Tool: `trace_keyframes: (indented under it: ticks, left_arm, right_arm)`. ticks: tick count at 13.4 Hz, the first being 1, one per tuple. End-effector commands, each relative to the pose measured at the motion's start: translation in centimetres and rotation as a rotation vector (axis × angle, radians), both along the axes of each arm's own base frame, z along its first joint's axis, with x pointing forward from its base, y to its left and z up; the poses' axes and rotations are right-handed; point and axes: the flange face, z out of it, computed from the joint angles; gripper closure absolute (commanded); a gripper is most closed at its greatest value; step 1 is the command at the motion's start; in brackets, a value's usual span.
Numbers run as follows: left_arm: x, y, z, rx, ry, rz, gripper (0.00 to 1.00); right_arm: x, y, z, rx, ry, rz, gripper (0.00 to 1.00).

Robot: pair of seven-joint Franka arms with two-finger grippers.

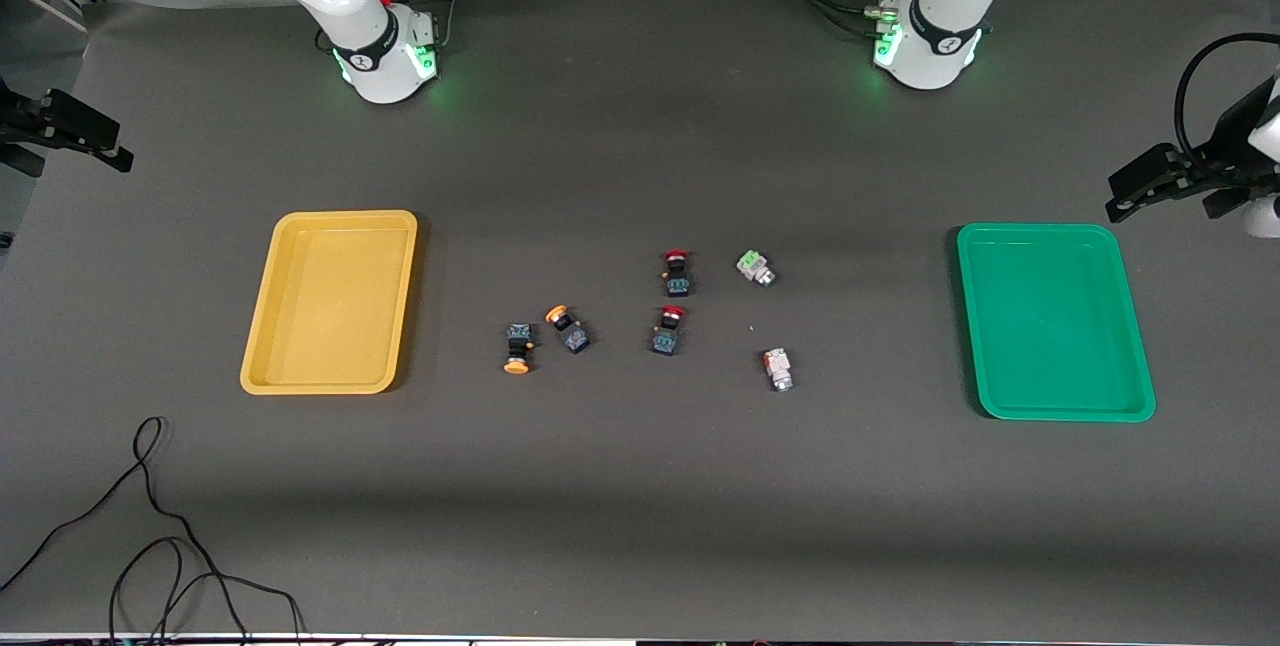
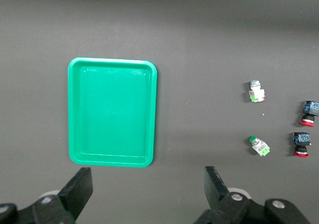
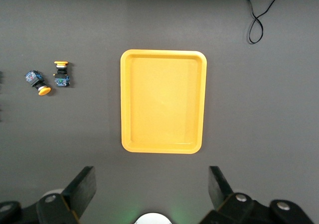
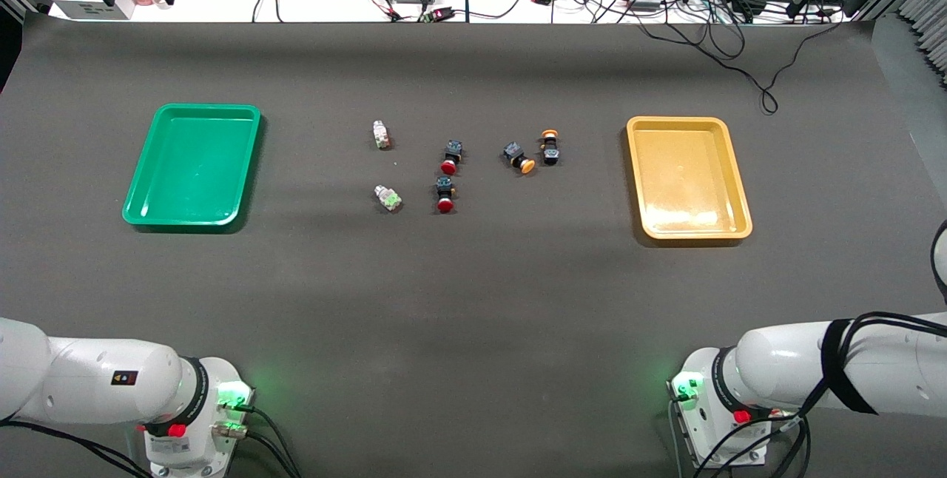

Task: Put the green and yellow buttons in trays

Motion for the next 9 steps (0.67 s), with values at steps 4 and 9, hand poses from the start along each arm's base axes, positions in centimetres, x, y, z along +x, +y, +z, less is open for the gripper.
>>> trace_keyframes:
  ticks: [4, 9]
  left_arm:
    - [-0.6, 0.1, 0.8, 0.013, 0.002, -0.013, 0.00]
    - [-0.6, 0.0, 0.8, 0.001, -0.003, -0.012, 0.00]
  right_arm:
    - [-0.7, -0.4, -0.1, -0.018, -0.013, -0.002, 0.00]
    - [-0.9, 0.2, -5.1, -0.023, 0.063, 0.015, 0.00]
